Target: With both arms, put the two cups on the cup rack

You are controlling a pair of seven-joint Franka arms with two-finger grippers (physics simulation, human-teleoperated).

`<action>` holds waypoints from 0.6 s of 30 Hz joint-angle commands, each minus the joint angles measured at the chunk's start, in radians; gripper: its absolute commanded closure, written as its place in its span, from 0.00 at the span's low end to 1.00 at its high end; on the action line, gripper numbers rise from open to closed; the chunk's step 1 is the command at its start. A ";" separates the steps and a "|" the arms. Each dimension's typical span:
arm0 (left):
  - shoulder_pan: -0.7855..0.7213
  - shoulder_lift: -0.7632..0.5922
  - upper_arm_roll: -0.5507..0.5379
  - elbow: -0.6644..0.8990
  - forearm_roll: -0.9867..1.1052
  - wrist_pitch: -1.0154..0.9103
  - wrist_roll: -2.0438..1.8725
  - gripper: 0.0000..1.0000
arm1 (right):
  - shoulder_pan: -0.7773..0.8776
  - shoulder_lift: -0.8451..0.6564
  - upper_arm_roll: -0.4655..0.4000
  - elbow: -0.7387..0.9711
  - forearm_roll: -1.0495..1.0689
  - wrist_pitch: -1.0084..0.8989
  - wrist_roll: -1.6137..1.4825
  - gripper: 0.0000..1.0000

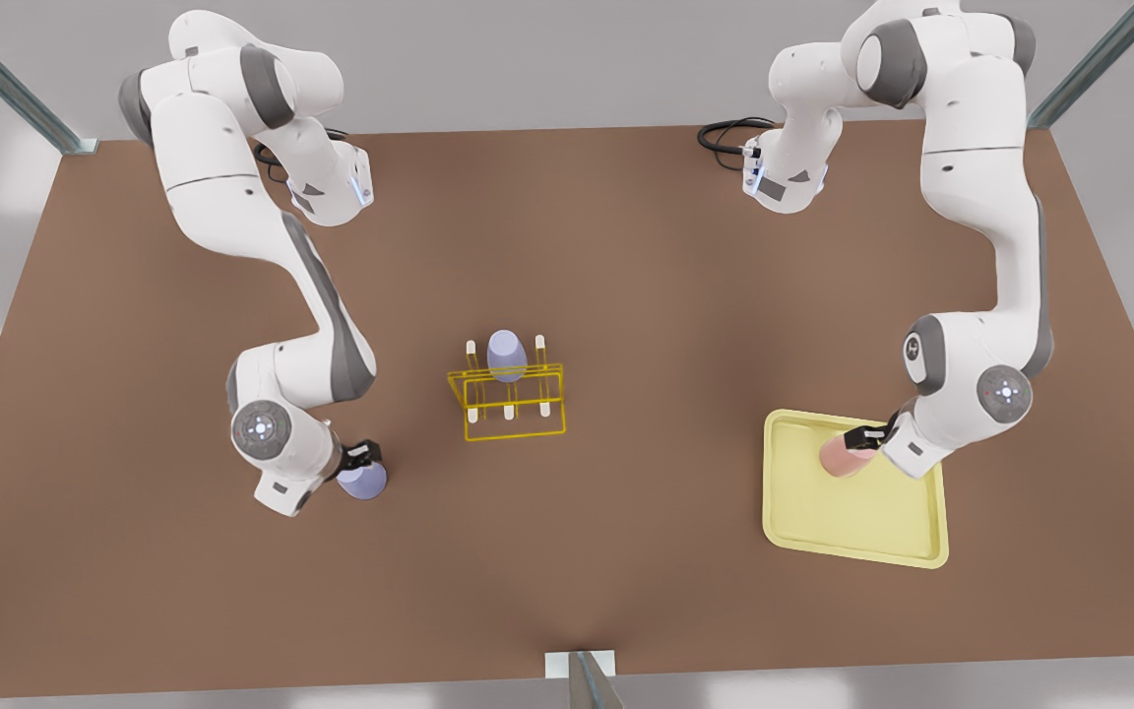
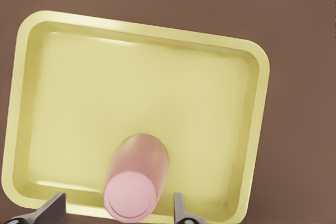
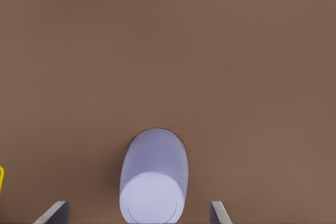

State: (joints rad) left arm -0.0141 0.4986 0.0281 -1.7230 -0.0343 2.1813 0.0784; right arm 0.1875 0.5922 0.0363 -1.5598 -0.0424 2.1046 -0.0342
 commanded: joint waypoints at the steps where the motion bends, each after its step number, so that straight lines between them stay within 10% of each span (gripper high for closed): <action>1: 0.000 -0.002 -0.001 -0.018 0.001 0.086 0.251 0.00 | -0.002 -0.002 -0.001 -0.023 0.009 0.169 0.177 0.00; 18: -0.024 0.028 -0.002 -0.055 0.057 0.104 0.245 0.00 | -0.013 0.029 -0.003 -0.066 0.006 0.048 0.177 0.00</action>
State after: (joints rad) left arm -0.0390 0.5247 0.0255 -1.7781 0.0204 2.2722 0.2380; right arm 0.1754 0.6202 0.0335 -1.6265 -0.0391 2.1834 0.0753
